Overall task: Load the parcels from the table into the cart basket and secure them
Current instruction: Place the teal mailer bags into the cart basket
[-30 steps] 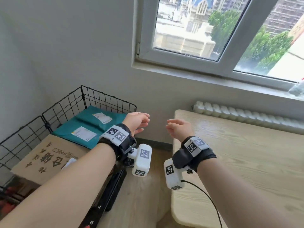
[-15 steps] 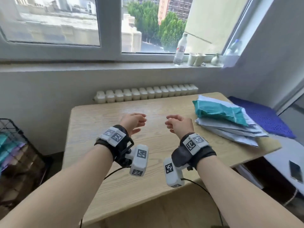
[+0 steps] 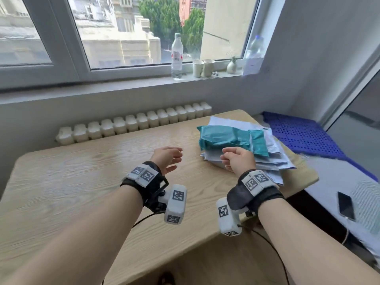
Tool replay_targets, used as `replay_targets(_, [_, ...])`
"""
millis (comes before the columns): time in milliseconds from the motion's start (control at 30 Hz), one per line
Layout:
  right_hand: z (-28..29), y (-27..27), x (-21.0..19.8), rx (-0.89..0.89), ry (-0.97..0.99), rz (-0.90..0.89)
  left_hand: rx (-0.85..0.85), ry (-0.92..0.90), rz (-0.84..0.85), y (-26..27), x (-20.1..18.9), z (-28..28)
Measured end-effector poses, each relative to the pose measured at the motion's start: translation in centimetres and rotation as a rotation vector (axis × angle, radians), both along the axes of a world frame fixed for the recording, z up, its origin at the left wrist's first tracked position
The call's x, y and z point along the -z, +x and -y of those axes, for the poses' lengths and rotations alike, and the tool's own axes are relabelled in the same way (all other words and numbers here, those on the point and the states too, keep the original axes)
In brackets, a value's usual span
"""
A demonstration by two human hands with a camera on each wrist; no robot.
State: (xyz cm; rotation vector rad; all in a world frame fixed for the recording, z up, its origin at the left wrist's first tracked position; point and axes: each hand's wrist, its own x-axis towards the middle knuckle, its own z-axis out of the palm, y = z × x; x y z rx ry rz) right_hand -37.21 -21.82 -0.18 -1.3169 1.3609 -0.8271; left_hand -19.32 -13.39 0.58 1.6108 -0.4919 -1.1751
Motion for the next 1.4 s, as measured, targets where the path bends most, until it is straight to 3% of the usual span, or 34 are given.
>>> replay_targets(500, [21.8,-1.3,5.5,-0.046,-0.011,-0.273,-0.148,0.166,-0.151,0.7,8.5,19.6])
replay_targets(800, [26.3,-1.3,10.2,-0.211,-0.006,-0.396,-0.068,0.255,-0.175,-0.1,12.3,23.9])
replay_targets(1033, [27.4,-0.8,10.7,-0.414,0.014,-0.488,-0.199,0.276,-0.171,-1.2,11.2,24.1])
replay_targets(1200, [27.8,-0.3,8.7,-0.679,-0.04,-0.66,-0.301,0.148,-0.37,-2.0,7.4,24.7])
replay_targets(1300, [28.3,0.1,7.1,-0.63,-0.135,-0.73,-0.306,0.004,-0.503,-2.1,3.8,25.2])
replay_targets(1400, [29.0,0.1,4.5,-0.556,-0.257,-0.707,-0.289,-0.062,-0.496,-2.1,0.3,25.6])
